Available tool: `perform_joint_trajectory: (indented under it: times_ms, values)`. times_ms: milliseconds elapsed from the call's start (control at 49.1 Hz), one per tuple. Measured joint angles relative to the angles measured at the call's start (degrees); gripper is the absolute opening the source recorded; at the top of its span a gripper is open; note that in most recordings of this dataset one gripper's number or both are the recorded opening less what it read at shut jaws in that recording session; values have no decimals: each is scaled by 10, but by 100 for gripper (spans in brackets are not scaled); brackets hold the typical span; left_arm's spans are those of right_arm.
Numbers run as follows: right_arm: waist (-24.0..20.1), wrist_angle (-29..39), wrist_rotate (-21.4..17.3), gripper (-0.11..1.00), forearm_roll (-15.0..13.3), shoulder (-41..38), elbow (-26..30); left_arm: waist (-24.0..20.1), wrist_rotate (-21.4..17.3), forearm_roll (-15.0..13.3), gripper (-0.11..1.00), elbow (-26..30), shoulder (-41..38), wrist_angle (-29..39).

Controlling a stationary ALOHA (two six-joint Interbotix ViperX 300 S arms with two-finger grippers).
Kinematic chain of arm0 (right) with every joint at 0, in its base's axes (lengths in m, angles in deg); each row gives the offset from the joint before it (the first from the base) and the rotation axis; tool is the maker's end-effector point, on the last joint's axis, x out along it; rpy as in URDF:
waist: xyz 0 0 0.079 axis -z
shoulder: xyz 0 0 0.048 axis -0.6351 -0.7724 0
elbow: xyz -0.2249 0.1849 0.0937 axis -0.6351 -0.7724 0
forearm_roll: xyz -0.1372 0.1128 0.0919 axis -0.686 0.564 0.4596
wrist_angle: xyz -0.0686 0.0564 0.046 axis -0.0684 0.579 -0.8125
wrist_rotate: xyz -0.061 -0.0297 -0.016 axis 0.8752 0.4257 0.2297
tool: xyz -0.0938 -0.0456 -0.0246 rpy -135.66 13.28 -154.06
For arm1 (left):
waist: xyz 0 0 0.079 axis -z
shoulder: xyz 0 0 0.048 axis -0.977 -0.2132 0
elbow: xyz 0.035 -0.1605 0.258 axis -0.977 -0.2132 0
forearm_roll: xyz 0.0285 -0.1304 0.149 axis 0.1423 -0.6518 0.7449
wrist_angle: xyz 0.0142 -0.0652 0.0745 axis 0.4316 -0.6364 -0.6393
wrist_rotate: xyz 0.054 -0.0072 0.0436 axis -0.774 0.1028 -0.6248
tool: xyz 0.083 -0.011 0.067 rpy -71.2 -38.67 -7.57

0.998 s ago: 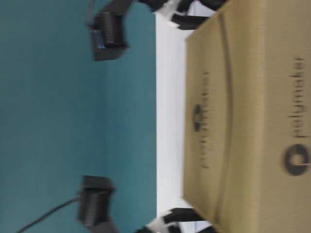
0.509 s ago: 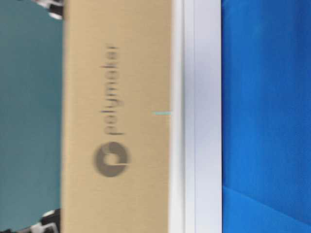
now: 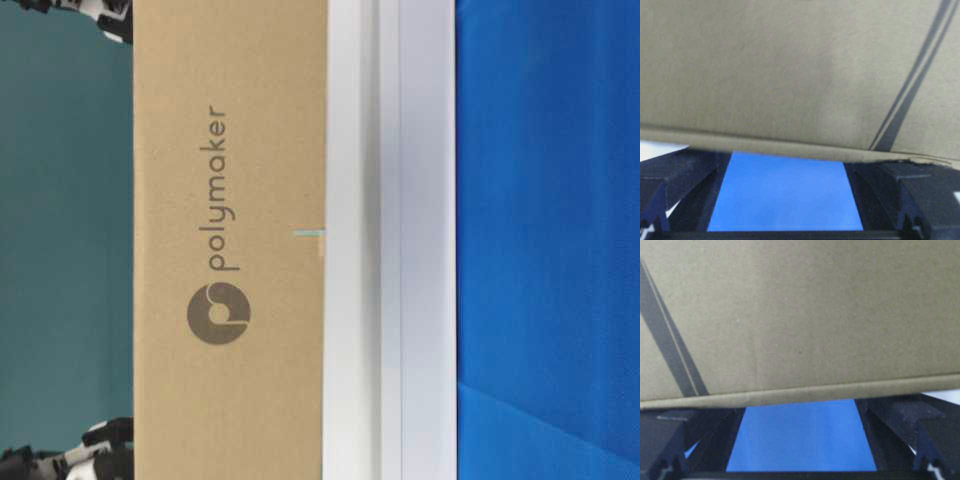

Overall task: Place the cardboard box on the stand after clamping it between your arms.
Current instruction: 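Carry the clamped box forward and lower it onto the white stand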

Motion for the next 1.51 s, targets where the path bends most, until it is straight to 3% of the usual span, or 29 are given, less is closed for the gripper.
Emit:
perform_joint_trajectory:
  times_ms: [204,367,652,855,1201,1507]
  values:
    - [40,0,47,98,4,-18,0,-39,-33,4,83,18,-19,0]
    - [80,0,123,98,39,-37,10,-49,-83,4,83,30,-45,1]
    - [135,0,229,98,94,-73,41,-77,-108,4,83,30,-80,1]
    - [177,0,270,98,109,-91,63,-114,-142,5,83,52,-91,1]
    - [244,11,358,98,159,-146,109,-179,-185,11,83,118,-142,16]
    - [301,44,416,98,173,-198,175,-215,-217,12,83,179,-188,26]
